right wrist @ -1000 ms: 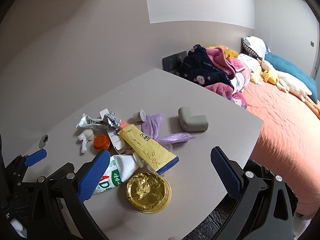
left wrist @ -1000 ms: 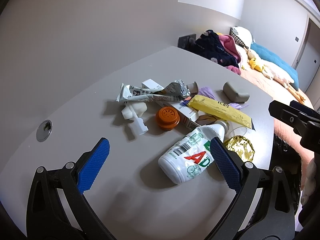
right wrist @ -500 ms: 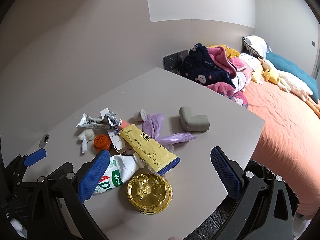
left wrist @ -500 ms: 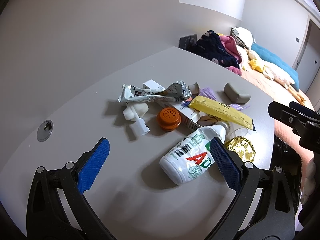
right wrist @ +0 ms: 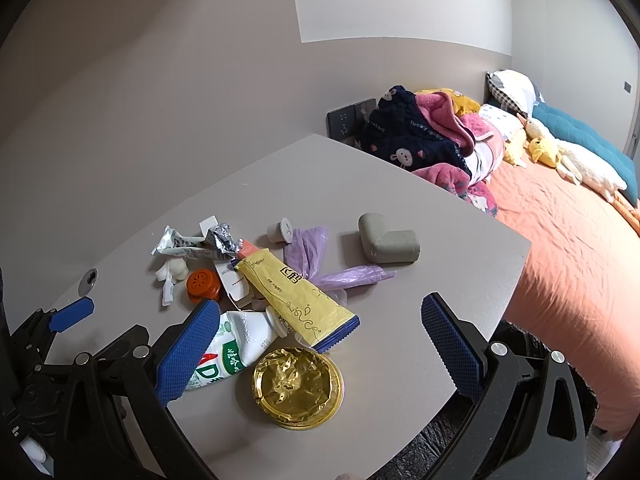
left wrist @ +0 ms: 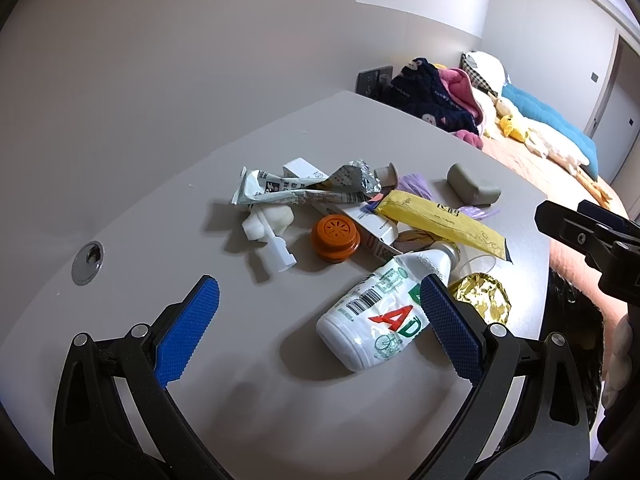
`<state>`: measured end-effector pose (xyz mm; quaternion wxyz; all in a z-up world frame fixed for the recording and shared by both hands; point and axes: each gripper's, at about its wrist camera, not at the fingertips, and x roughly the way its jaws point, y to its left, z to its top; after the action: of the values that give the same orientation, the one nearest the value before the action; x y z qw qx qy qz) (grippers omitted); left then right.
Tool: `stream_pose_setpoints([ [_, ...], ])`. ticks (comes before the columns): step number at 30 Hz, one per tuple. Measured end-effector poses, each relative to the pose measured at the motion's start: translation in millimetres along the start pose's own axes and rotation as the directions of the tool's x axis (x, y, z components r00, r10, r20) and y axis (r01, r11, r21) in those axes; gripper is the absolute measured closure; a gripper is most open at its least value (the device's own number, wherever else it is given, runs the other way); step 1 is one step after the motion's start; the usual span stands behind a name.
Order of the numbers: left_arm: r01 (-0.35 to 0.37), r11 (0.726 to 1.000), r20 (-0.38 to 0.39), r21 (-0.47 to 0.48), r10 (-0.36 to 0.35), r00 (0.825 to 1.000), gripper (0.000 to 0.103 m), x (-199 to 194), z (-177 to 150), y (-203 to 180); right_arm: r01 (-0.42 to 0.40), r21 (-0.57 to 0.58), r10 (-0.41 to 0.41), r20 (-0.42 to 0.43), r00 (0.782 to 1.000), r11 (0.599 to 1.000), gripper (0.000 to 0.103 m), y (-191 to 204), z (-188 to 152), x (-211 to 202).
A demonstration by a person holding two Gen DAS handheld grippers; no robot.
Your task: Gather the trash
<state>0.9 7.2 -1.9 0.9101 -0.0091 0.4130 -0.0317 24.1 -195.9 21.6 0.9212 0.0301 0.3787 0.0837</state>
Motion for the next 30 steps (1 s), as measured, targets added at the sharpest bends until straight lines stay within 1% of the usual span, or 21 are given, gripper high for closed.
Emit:
stream_pose_setpoints([
  [9, 0.0, 1.0, -0.003, 0.002, 0.0, 1.0, 0.007, 1.6, 0.7, -1.7, 0.001, -0.001, -0.001, -0.002, 1.0, 1.0, 0.003, -0.3, -0.5, 1.8],
  [14, 0.002, 1.0, -0.012, 0.024, -0.002, 1.0, 0.006, 5.4, 1.2, -5.8, -0.004, -0.003, 0.004, -0.006, 1.0, 1.0, 0.003, -0.9, -1.6, 3.4],
  [20, 0.03, 0.997, -0.015, 0.064, -0.029, 0.999, 0.006, 13.1, 1.6, -12.5, -0.015, -0.005, 0.015, -0.032, 0.999, 1.0, 0.003, -9.1, -6.2, 15.4],
  [25, 0.067, 0.991, -0.038, 0.117, -0.063, 0.997, 0.006, 25.0, 1.9, -20.6, -0.007, -0.046, 0.005, -0.059, 0.998, 0.999, 0.003, -8.1, -3.1, 27.9],
  [26, 0.073, 0.99, -0.047, 0.124, -0.068, 0.997, 0.007, 28.6, 2.3, -21.7, -0.005, -0.055, 0.001, -0.069, 0.998, 0.998, 0.003, -7.8, -2.9, 31.2],
  [27, 0.076, 0.989, -0.056, 0.129, -0.069, 0.996, 0.006, 32.1, 2.6, -22.5, -0.001, -0.063, -0.004, -0.08, 0.997, 0.998, 0.007, -6.4, -1.2, 34.4],
  [30, 0.1, 0.983, -0.083, 0.155, -0.088, 0.993, 0.007, 43.0, 2.4, -26.7, -0.001, -0.091, -0.009, -0.111, 0.994, 0.996, 0.016, -3.8, 0.9, 46.1],
])
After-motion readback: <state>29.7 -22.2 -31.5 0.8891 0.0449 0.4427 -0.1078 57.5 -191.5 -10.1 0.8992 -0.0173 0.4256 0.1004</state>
